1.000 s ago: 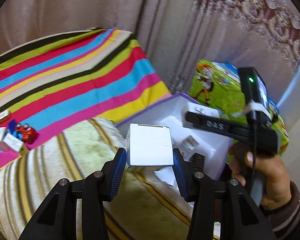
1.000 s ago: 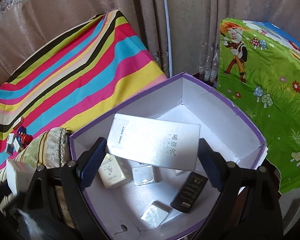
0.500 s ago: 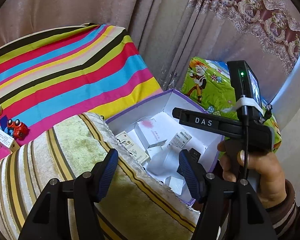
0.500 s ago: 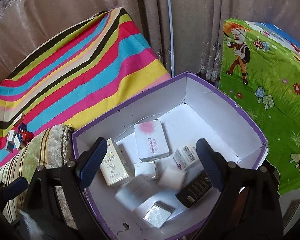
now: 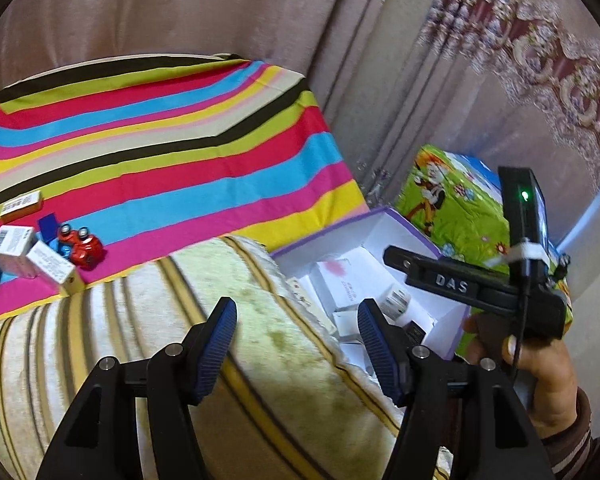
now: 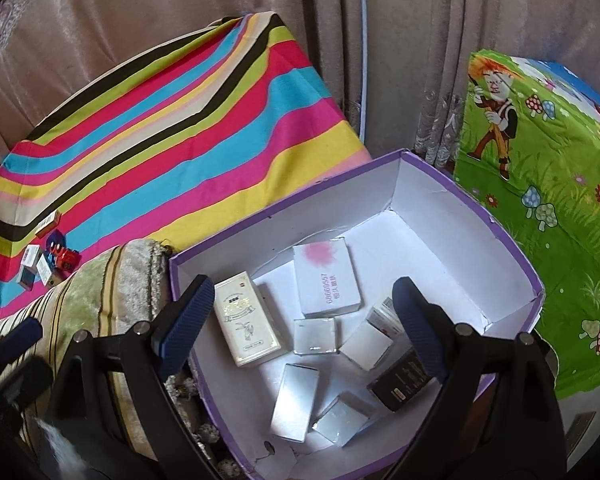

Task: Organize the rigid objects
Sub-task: 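Carry the silver box and white cube into the storage box and open both tools, then move both open tools back over the remaining boxes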

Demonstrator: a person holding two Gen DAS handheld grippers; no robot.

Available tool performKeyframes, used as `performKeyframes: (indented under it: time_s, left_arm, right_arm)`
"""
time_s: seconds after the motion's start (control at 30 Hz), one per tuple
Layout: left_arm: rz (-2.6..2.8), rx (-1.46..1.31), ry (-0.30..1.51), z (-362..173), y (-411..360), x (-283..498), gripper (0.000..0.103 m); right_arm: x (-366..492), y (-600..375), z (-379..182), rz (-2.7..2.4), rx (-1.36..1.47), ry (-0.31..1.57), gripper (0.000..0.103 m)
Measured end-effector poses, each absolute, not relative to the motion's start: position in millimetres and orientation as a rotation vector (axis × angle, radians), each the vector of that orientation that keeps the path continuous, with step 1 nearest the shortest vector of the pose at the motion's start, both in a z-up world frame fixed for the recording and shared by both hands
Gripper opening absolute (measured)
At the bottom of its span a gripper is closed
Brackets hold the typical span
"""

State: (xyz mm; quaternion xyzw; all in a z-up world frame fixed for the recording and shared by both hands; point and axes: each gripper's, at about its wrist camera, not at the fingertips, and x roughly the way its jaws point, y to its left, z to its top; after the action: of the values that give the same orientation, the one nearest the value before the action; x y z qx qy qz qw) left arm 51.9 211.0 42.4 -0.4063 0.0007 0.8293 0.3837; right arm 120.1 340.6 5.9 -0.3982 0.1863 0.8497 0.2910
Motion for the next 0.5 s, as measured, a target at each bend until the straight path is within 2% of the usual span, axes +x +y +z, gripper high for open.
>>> performKeyframes:
  time_s: [0.5]
  left_arm:
    - [2.252,-1.068,-0.157,45,148,20,0.064]
  right_arm:
    - [98,305,10,2.346,-1.114,0.465,0.092]
